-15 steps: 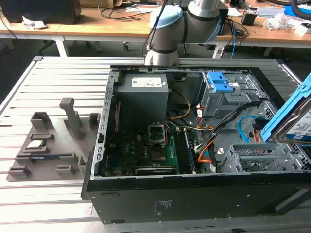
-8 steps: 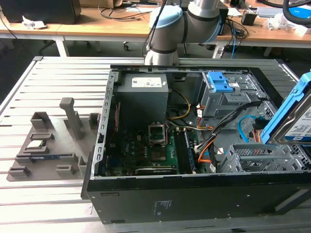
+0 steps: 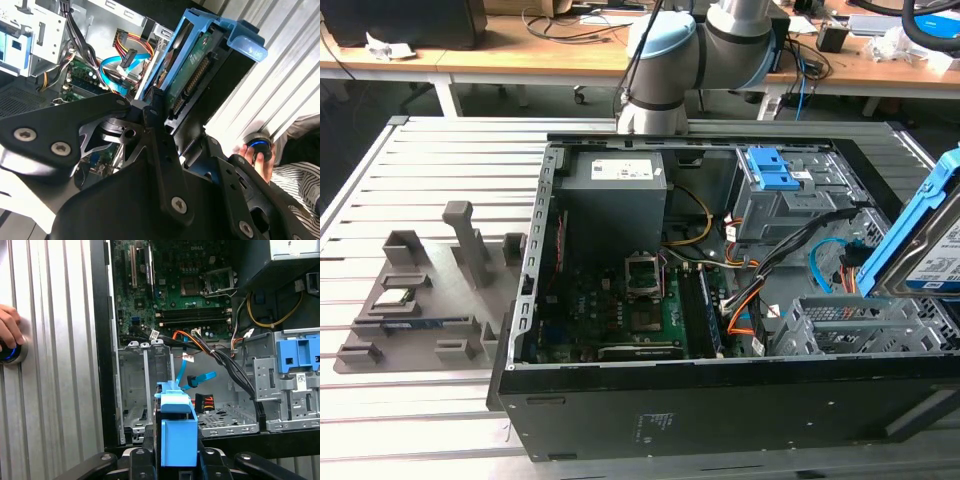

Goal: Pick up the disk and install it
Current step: 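Pick up the disk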

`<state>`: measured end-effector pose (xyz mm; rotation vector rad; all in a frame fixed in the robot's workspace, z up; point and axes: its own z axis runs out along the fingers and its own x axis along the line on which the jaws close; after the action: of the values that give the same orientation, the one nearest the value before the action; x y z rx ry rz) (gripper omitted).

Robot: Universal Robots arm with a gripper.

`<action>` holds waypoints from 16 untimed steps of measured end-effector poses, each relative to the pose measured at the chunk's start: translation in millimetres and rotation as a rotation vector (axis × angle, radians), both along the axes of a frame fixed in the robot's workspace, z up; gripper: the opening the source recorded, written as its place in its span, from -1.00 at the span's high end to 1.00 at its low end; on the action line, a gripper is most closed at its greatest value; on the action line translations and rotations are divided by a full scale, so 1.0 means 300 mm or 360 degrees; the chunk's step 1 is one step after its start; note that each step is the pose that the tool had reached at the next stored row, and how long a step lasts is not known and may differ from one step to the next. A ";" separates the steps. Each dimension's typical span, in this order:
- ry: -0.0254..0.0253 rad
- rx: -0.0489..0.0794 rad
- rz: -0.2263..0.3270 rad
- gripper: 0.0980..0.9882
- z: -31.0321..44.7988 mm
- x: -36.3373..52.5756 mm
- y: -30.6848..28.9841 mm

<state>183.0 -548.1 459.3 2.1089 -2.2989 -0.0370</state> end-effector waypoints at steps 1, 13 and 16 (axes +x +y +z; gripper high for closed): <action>0.00000 0.0000 0.0000 0.40 0.000 0.000 0.000; -0.00030 0.0000 0.0002 0.40 0.000 -0.127 -0.011; -0.00031 0.0000 0.0005 0.40 -0.002 -0.128 -0.020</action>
<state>144.7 -554.2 458.8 2.1136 -2.2963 -0.0347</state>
